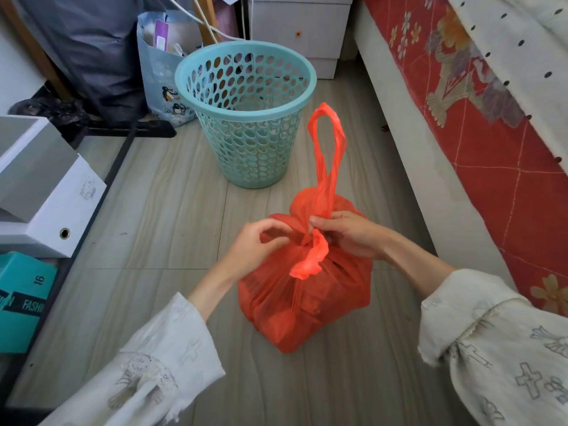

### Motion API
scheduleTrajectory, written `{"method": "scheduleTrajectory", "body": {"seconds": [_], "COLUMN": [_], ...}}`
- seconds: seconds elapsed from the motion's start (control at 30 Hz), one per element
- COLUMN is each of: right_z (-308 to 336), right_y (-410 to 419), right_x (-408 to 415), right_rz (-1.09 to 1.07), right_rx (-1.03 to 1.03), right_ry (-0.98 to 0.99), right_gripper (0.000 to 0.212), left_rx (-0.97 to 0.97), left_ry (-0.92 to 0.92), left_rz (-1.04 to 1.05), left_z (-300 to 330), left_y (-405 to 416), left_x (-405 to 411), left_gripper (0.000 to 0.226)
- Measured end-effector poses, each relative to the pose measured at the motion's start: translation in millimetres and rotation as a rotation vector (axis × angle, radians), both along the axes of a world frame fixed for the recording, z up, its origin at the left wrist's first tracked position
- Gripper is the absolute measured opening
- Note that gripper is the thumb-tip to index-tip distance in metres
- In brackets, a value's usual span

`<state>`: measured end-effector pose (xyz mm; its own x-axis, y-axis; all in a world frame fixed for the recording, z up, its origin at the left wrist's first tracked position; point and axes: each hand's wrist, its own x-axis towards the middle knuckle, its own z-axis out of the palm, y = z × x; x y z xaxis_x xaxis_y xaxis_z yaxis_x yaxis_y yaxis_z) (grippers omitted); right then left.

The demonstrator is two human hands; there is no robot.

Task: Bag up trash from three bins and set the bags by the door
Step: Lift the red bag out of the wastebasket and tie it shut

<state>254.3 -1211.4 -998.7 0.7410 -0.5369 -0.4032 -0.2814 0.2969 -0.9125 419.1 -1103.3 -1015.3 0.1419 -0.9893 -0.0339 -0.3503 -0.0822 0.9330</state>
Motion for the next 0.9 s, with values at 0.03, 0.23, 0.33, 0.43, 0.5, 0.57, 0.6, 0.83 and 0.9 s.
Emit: {"method": "scheduleTrajectory", "body": {"seconds": [0.03, 0.23, 0.33, 0.43, 0.5, 0.57, 0.6, 0.83, 0.9], "right_z": [2, 8, 14, 18, 19, 21, 22, 18, 13], "right_y": [0, 4, 8, 12, 16, 19, 20, 27, 27], "right_x": [-1, 4, 4, 3, 3, 3, 4, 12, 16], "right_rz": [0.021, 0.127, 0.202, 0.286, 0.289, 0.269, 0.263, 0.147, 0.089], "right_rx": [0.01, 0.005, -0.031, -0.199, -0.3, -0.368, -0.408, -0.782, -0.802], "right_ry": [-0.006, 0.044, 0.088, 0.185, 0.214, 0.252, 0.258, 0.251, 0.273], "right_gripper": [0.026, 0.028, 0.008, 0.024, 0.023, 0.013, 0.011, 0.021, 0.016], "left_rx": [-0.03, -0.139, -0.124, -0.071, -0.033, -0.019, -0.015, 0.009, 0.021], "left_ry": [-0.057, -0.306, -0.284, -0.254, -0.231, -0.238, -0.244, -0.234, -0.201], "left_rz": [-0.035, -0.046, -0.038, -0.054, -0.046, -0.028, -0.022, 0.022, 0.04], "left_z": [-2, 0, -3, -8, -13, -15, -15, -8, -8], "left_y": [-2, -5, -2, -1, 0, -1, -2, -10, -9], "left_x": [-3, -12, -12, -11, -10, -11, -12, -14, -14], "left_gripper": [0.014, 0.045, 0.035, 0.015, 0.017, 0.032, 0.039, 0.028, 0.023]}}
